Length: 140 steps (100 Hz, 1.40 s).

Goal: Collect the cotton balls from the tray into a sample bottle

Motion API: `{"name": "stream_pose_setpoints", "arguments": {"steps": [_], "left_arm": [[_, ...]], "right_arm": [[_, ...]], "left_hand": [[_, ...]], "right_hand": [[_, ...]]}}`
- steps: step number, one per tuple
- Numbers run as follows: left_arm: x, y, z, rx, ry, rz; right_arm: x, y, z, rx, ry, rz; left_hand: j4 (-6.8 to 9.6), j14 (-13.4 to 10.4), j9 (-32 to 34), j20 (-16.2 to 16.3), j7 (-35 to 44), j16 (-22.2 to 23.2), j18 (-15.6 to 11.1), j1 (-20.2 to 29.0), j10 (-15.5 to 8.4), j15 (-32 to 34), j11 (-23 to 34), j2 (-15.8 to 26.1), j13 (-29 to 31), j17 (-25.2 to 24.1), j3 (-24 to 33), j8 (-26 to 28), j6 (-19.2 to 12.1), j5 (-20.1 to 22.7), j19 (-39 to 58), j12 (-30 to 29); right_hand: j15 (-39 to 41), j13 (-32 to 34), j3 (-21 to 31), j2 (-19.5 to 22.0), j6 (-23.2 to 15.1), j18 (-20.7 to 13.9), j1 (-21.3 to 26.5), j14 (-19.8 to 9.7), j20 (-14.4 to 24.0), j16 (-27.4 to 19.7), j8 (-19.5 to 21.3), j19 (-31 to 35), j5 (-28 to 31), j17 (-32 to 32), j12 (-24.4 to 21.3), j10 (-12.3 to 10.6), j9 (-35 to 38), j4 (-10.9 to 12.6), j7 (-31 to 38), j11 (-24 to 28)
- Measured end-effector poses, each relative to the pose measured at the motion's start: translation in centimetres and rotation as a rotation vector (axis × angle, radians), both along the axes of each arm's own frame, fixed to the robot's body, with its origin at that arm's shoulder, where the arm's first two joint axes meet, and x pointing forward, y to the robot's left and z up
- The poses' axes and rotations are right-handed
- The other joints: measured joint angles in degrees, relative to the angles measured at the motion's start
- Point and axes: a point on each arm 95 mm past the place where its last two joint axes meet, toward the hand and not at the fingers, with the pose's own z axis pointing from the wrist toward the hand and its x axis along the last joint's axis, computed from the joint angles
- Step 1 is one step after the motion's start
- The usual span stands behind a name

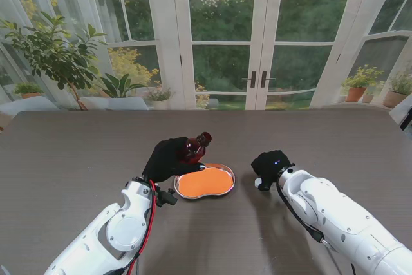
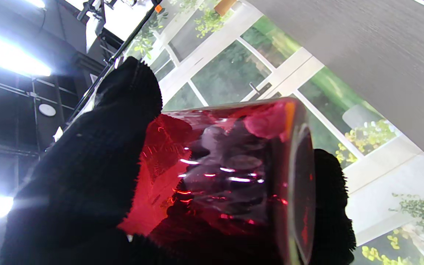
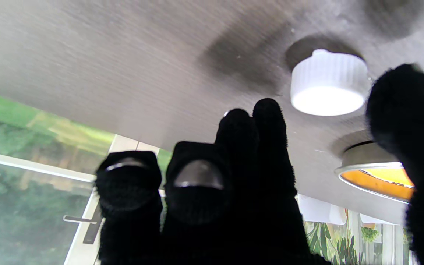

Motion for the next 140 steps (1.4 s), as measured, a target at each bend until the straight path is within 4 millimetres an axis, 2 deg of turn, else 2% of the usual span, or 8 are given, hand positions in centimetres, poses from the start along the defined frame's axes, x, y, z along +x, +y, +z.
{"name": "stream_pose_setpoints", "arguments": {"steps": [25, 31, 67, 90, 140], "left_arm": [[0.06, -0.07, 0.09, -0.004, -0.003, -0.002], [0.06, -0.07, 0.09, -0.004, -0.003, -0.002], [0.04, -0.06, 0.08, -0.008, -0.001, -0.001], [0.04, -0.07, 0.09, -0.012, -0.002, -0.001], [0.05, -0.08, 0.1, -0.022, 0.002, 0.001]], "right_arm": [[-0.13, 0.55, -0.25, -0.019, -0.003, 0.017], [-0.07, 0.69, -0.24, -0.022, -0.004, 0.019], [0.09, 0.6, 0.09, -0.036, 0.003, 0.001], [0.0, 0.66, 0.04, -0.045, 0.01, 0.002], [0.28, 0.8, -0.27, -0.054, 0.013, 0.018]], "left_hand": [[0.0, 0.0, 0.0, 0.0, 0.0, 0.0, 0.0, 0.0, 0.0, 0.0, 0.0, 0.0, 0.0, 0.0, 0.0, 0.0, 0.0, 0.0, 0.0, 0.0], [0.0, 0.0, 0.0, 0.0, 0.0, 0.0, 0.0, 0.0, 0.0, 0.0, 0.0, 0.0, 0.0, 0.0, 0.0, 0.0, 0.0, 0.0, 0.0, 0.0], [0.0, 0.0, 0.0, 0.0, 0.0, 0.0, 0.0, 0.0, 0.0, 0.0, 0.0, 0.0, 0.0, 0.0, 0.0, 0.0, 0.0, 0.0, 0.0, 0.0], [0.0, 0.0, 0.0, 0.0, 0.0, 0.0, 0.0, 0.0, 0.0, 0.0, 0.0, 0.0, 0.0, 0.0, 0.0, 0.0, 0.0, 0.0, 0.0, 0.0], [0.0, 0.1, 0.0, 0.0, 0.0, 0.0, 0.1, 0.0, 0.0, 0.0, 0.0, 0.0, 0.0, 0.0, 0.0, 0.0, 0.0, 0.0, 0.0, 0.0]], "right_hand": [[0.0, 0.0, 0.0, 0.0, 0.0, 0.0, 0.0, -0.3, 0.0, 0.0, 0.0, 0.0, 0.0, 0.0, 0.0, 0.0, 0.0, 0.0, 0.0, 0.0], [0.0, 0.0, 0.0, 0.0, 0.0, 0.0, -1.3, -0.5, 0.0, 0.0, 0.0, 0.0, 0.0, 0.0, 0.0, 0.0, 0.0, 0.0, 0.0, 0.0], [0.0, 0.0, 0.0, 0.0, 0.0, 0.0, -1.3, -0.6, 0.0, 0.0, 0.0, 0.0, 0.1, 0.0, 0.0, 0.0, 0.0, 0.0, 0.1, 0.0], [0.8, 0.0, 0.0, -0.1, 0.0, -0.1, -1.3, -0.6, 0.0, 0.6, 0.0, 0.0, 2.6, 0.0, 0.0, 0.0, 0.3, 0.0, 2.1, 0.0], [1.9, 0.0, 0.0, -0.2, -0.1, -0.1, -1.3, -0.6, 0.0, 0.9, 0.6, 0.0, 3.5, 0.7, 0.0, -0.1, 1.4, -0.3, 2.8, 0.0]]}}
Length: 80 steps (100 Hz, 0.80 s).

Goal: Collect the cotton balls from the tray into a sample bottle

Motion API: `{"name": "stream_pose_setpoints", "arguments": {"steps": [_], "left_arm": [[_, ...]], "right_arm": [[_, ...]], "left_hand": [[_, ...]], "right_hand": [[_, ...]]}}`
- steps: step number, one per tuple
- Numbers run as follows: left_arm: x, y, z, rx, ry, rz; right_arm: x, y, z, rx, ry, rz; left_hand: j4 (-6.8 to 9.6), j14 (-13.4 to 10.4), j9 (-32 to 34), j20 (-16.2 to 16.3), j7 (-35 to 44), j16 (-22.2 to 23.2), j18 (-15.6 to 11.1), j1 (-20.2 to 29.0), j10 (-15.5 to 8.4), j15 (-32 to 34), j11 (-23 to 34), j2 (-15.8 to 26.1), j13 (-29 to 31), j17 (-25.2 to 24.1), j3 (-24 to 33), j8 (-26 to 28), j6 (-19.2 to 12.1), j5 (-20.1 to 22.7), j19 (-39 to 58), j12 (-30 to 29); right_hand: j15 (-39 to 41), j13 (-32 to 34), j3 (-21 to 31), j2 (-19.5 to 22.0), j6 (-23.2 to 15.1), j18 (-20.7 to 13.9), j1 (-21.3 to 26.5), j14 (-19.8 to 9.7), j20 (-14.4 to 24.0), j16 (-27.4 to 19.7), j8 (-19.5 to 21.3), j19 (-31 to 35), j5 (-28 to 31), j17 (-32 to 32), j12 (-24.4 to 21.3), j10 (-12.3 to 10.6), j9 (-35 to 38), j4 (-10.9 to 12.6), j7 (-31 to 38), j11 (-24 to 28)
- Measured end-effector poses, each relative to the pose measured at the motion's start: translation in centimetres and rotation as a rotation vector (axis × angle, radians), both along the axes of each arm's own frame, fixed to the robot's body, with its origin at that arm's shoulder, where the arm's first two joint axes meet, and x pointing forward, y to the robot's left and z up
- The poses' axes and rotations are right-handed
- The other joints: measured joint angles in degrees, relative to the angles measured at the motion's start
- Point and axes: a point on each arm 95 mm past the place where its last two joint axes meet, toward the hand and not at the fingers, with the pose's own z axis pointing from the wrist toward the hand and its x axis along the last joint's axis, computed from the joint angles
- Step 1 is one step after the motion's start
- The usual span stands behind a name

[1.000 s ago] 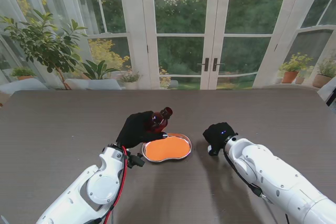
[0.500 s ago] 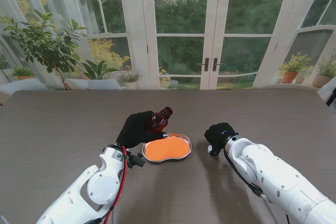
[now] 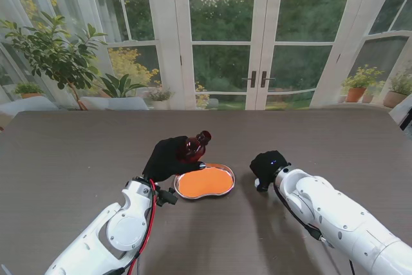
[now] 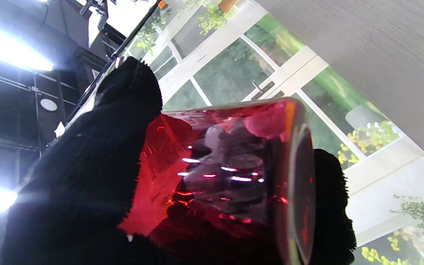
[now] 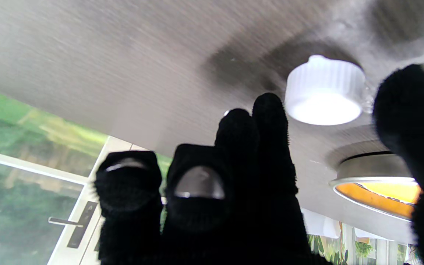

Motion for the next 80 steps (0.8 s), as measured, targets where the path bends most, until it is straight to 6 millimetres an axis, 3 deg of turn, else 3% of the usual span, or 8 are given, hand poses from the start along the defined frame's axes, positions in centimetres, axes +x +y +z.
{"name": "stream_pose_setpoints", "arguments": {"steps": [39, 60, 67, 80], "left_arm": [[-0.04, 0.01, -0.03, -0.009, 0.005, 0.002], [-0.1, 0.0, -0.02, -0.013, 0.007, 0.002], [-0.1, 0.0, -0.03, -0.015, 0.009, 0.003], [-0.11, 0.0, -0.04, -0.02, 0.011, 0.003]], "right_arm": [[0.28, 0.16, -0.23, 0.006, 0.004, 0.019], [0.38, 0.18, -0.17, 0.006, 0.014, 0.019], [0.39, 0.18, -0.15, 0.006, 0.018, 0.019], [0.38, 0.19, -0.14, 0.007, 0.021, 0.023]], "left_hand": [[0.0, 0.3, 0.0, 0.0, 0.0, 0.0, 0.3, 0.0, 0.0, 0.0, 0.0, 0.0, 0.0, 0.0, 0.0, 0.0, 0.0, 0.0, 0.0, 0.0], [0.01, 0.4, 0.0, 0.0, 0.0, 0.0, 0.4, 0.0, 0.0, 0.0, 0.0, 0.0, 0.0, 0.0, 0.0, 0.0, 0.0, 0.0, 0.0, 0.0], [0.01, 0.4, 0.0, 0.1, 0.0, 0.0, 0.4, 0.0, 0.0, 0.0, 0.0, 0.0, 0.0, 0.0, 0.0, 0.0, 0.0, 0.0, 0.0, 0.0], [0.01, 0.4, 0.0, 0.1, 0.0, 0.0, 0.4, 0.0, 0.0, 0.0, 0.0, 0.0, 0.0, -0.1, 0.0, 0.0, 0.0, 0.0, 0.0, 0.0]], "right_hand": [[1.3, 0.0, 0.0, 0.2, -0.9, 0.0, 2.2, 0.1, 0.0, 1.1, 0.8, 0.4, 3.5, 0.7, 0.0, -0.2, 2.7, 0.0, 1.7, 0.0], [1.3, 0.0, 0.0, 2.4, -1.0, 0.0, 3.6, 0.3, 0.0, 1.1, 0.9, 0.4, 3.6, 0.7, 0.0, -0.2, 2.9, 0.0, 2.0, -0.1], [1.4, 0.0, 0.0, 2.4, -0.9, 0.0, 4.6, 0.6, 0.0, 1.1, -1.3, 0.5, 4.1, 0.7, 0.0, -0.2, 3.4, -3.7, 2.9, -0.1], [1.4, 0.0, 0.0, 2.4, -1.2, 0.0, 5.0, 0.7, 0.0, 1.1, -3.7, 0.5, 4.1, 0.7, 0.0, -0.2, 3.5, -6.9, 4.4, -0.1]]}}
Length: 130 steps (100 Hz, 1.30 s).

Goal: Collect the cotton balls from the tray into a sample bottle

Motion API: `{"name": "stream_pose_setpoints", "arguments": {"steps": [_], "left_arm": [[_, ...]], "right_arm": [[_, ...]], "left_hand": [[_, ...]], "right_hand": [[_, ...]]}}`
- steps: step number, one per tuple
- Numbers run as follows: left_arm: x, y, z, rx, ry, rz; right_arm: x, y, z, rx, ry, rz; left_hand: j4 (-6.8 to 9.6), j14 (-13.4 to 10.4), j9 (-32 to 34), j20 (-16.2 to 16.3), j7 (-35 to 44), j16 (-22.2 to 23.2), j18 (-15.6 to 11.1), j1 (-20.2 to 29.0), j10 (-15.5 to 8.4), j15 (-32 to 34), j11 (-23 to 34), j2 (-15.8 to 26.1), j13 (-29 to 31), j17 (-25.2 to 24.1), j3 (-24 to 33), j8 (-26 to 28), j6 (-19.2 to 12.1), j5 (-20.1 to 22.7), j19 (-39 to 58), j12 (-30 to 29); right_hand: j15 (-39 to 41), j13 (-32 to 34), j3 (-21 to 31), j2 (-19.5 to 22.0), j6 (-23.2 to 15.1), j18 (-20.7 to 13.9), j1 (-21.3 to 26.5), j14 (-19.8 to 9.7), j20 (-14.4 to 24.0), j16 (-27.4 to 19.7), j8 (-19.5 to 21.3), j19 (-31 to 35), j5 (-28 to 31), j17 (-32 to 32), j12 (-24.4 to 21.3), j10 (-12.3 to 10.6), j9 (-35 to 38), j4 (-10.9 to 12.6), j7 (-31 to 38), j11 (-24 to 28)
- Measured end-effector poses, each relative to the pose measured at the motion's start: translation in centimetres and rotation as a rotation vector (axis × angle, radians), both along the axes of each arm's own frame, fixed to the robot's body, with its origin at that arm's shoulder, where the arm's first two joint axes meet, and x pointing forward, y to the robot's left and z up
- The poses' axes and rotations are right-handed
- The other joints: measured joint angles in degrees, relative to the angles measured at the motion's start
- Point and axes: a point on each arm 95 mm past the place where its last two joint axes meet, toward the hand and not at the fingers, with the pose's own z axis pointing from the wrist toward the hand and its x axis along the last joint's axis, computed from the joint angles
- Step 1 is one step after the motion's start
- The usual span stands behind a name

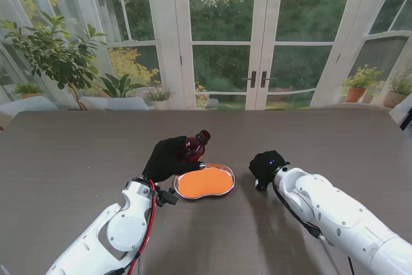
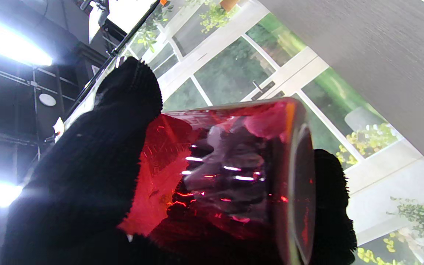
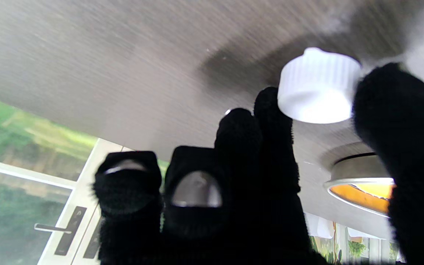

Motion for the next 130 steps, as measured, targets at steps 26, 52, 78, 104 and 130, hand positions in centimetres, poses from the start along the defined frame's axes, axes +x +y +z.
{"name": "stream_pose_setpoints", "arguments": {"steps": [26, 52, 78, 104, 130], "left_arm": [[-0.06, -0.05, 0.03, -0.006, 0.003, 0.0], [-0.09, -0.05, 0.0, -0.009, 0.005, 0.001], [-0.09, -0.03, 0.0, -0.01, 0.006, 0.002], [-0.07, 0.01, 0.02, -0.012, 0.007, 0.002], [-0.03, 0.06, 0.05, -0.011, 0.011, 0.003]], "right_arm": [[-0.02, 0.03, 0.0, 0.009, 0.008, 0.004], [0.01, -0.01, 0.01, 0.017, 0.016, 0.002], [0.03, -0.03, 0.07, 0.017, 0.03, 0.006], [0.0, 0.04, 0.12, 0.018, 0.039, 0.022], [-0.06, 0.2, 0.18, 0.021, 0.041, 0.033]], "left_hand": [[0.0, 0.1, 0.0, 0.2, 0.0, 0.0, 0.1, 0.0, 0.0, 0.0, 0.0, 0.0, 0.0, -0.1, 0.0, 0.0, 0.0, 0.0, 0.0, 0.0], [0.0, 0.2, 0.0, 0.4, 0.0, 0.0, 0.2, 0.0, 0.0, 0.0, 0.1, 0.0, 0.0, -0.1, 0.0, 0.0, 0.0, 0.0, -0.1, 0.0], [0.0, 0.4, 0.0, 0.5, -0.1, 0.0, 0.5, 0.0, 0.0, 0.0, 0.1, 0.0, -0.1, -0.2, 0.0, 0.1, 0.0, 0.0, -0.6, 0.0], [0.0, 0.5, 0.0, 0.6, -0.1, -0.1, 0.6, 0.0, 0.0, 0.0, 0.1, 0.0, -0.1, -0.2, 0.0, 0.2, 0.0, 0.0, -0.6, 0.0], [0.0, 0.6, 0.0, 0.6, -0.1, -0.1, 0.7, 0.0, 0.1, 0.0, 0.1, 0.0, -0.1, -0.2, 0.0, 0.3, 0.0, 0.0, -0.6, 0.0]], "right_hand": [[0.2, 0.0, 0.0, -0.1, -0.1, 0.0, 0.9, 0.1, 0.0, 0.0, -2.5, 0.0, 0.0, 0.0, 0.0, 0.0, 0.6, -2.8, 1.7, 0.0], [0.3, 0.0, -0.3, -1.7, -0.4, 0.0, 3.1, 0.2, 0.0, 0.1, -10.5, 0.0, 0.0, 0.1, 0.0, -0.1, 1.4, -6.1, 6.4, 0.0], [0.3, 0.0, -0.9, -0.2, -0.1, 0.0, 4.0, 0.7, 0.0, 0.2, -11.3, 0.0, -0.1, 0.1, 0.6, -0.1, 1.9, -6.4, 6.4, 0.0], [0.3, 0.0, -2.2, 4.3, 0.9, 0.0, 4.0, 0.7, 0.0, 0.2, -10.9, 0.0, -1.1, 0.1, 2.0, -0.1, 1.8, -6.5, 6.5, 0.0], [0.3, 0.0, -2.2, 6.4, 1.3, 0.0, 4.0, 0.7, 0.0, 0.2, -9.9, 0.0, -2.5, 0.1, 2.3, -0.1, 1.4, -6.5, 6.7, 0.2]]}}
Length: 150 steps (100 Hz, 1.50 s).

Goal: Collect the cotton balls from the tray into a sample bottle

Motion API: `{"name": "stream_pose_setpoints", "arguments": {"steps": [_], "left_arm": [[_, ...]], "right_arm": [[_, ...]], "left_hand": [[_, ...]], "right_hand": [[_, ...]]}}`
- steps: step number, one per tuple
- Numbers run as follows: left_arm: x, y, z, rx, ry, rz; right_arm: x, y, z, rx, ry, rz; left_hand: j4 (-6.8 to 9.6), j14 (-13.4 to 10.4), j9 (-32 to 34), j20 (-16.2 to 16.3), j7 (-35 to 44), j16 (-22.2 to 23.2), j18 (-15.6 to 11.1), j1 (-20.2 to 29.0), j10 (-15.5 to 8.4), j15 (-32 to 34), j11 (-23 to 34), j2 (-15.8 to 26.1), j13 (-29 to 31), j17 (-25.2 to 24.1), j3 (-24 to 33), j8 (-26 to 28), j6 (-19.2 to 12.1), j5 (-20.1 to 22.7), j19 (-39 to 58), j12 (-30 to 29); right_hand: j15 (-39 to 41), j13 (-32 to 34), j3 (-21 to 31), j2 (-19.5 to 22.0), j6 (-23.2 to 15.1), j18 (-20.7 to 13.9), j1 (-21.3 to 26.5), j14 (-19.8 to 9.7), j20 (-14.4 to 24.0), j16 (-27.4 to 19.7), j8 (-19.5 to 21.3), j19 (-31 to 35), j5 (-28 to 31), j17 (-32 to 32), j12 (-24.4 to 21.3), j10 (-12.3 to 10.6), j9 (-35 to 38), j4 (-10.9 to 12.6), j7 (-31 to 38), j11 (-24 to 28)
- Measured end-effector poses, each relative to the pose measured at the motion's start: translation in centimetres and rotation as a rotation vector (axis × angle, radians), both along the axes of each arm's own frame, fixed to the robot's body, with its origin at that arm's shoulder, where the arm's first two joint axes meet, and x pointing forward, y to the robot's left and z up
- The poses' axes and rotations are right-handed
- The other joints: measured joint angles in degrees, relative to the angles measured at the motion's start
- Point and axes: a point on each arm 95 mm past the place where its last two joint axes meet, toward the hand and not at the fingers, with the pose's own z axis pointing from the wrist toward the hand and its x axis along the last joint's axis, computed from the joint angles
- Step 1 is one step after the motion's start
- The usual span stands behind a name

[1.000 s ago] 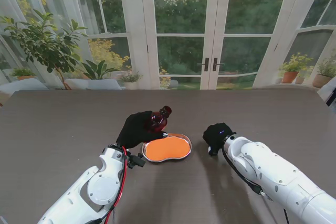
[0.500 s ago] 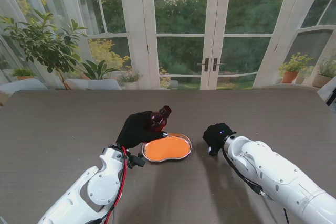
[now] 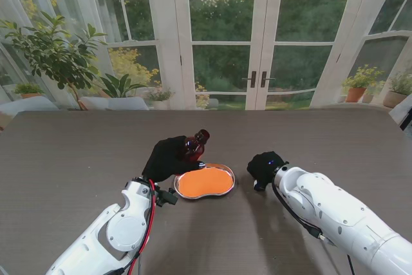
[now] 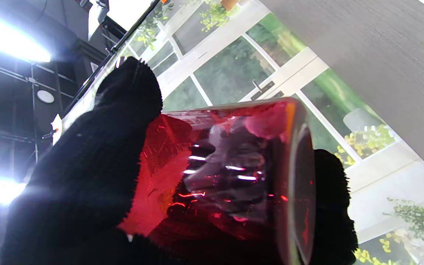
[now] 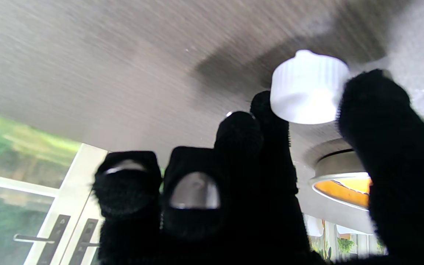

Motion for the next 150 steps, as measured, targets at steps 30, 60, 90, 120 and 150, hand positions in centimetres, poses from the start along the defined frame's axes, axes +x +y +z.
{"name": "stream_pose_setpoints", "arguments": {"steps": [30, 60, 90, 120, 150], "left_arm": [[0.1, 0.1, 0.1, 0.003, 0.002, 0.001], [0.2, 0.4, 0.3, 0.016, 0.01, 0.001], [0.2, 0.8, 0.5, 0.034, 0.018, 0.002], [0.3, 1.0, 0.5, 0.056, 0.027, -0.002], [0.4, 1.5, 0.8, 0.101, 0.035, -0.03]], "right_arm": [[0.0, 0.6, 0.5, 0.034, -0.006, 0.004], [0.0, 1.0, 2.1, 0.097, -0.01, -0.019], [0.0, 1.4, 5.3, 0.259, -0.029, -0.087], [-0.3, 2.2, 10.3, 0.391, -0.086, -0.102], [-0.9, 2.9, 14.4, 0.518, -0.121, -0.104]], "left_hand": [[0.0, 0.0, 0.0, 0.0, 0.0, 0.0, 0.1, 0.0, 0.0, 0.0, 0.1, 0.0, 0.0, 0.0, 0.0, 0.1, 0.0, 0.0, 0.0, 0.0], [0.0, 0.1, 0.0, 0.0, 0.0, 0.0, 0.1, 0.0, 0.1, 0.0, 0.1, 0.0, 0.0, 0.0, 0.0, 0.1, 0.0, 0.0, 0.0, 0.0], [0.0, 0.1, 0.0, 0.0, 0.0, 0.0, 0.1, 0.0, 0.1, 0.0, 0.1, 0.0, 0.0, 0.0, 0.0, 0.1, 0.0, 0.0, 0.0, 0.0], [0.0, 0.1, 0.0, 0.0, 0.0, 0.0, 0.1, 0.0, 0.1, 0.0, 0.1, 0.0, 0.0, 0.0, 0.0, 0.1, 0.0, 0.0, 0.0, 0.0], [0.0, 0.1, 0.0, 0.0, 0.0, -0.1, 0.1, 0.0, 0.1, 0.0, 0.1, 0.0, 0.0, 0.0, 0.0, 0.1, 0.0, 0.0, 0.0, 0.0]], "right_hand": [[0.0, 0.0, 0.0, 0.8, 0.1, 0.0, 0.0, 0.0, 0.0, 0.0, 0.6, 0.0, -0.7, 0.0, 0.0, -0.2, 0.0, 0.0, 0.2, 0.6], [0.0, 0.0, 0.0, 1.4, 0.2, 0.0, 0.0, -0.1, 0.0, 0.0, 0.6, 0.0, -0.8, 0.0, 0.0, -0.2, -0.1, 0.0, 0.2, 0.6], [0.0, 0.0, 0.0, 1.4, 0.2, 0.0, 0.0, -0.1, 0.0, 0.0, 0.6, 0.0, -0.8, 0.0, 0.0, -0.2, -0.1, 0.0, 0.2, 0.6], [0.0, 0.0, 0.0, 1.4, 0.2, 0.0, 0.0, -0.1, 0.0, 0.0, 0.6, 0.0, -0.8, 0.0, 0.0, -0.2, -0.1, 0.0, 0.2, 0.7], [0.0, 0.0, -0.6, 2.0, 0.2, 0.0, 0.1, -0.1, 0.0, 0.0, 0.6, 0.0, -0.8, 0.0, 0.0, -0.2, -0.1, 0.0, 0.2, 0.7]]}}
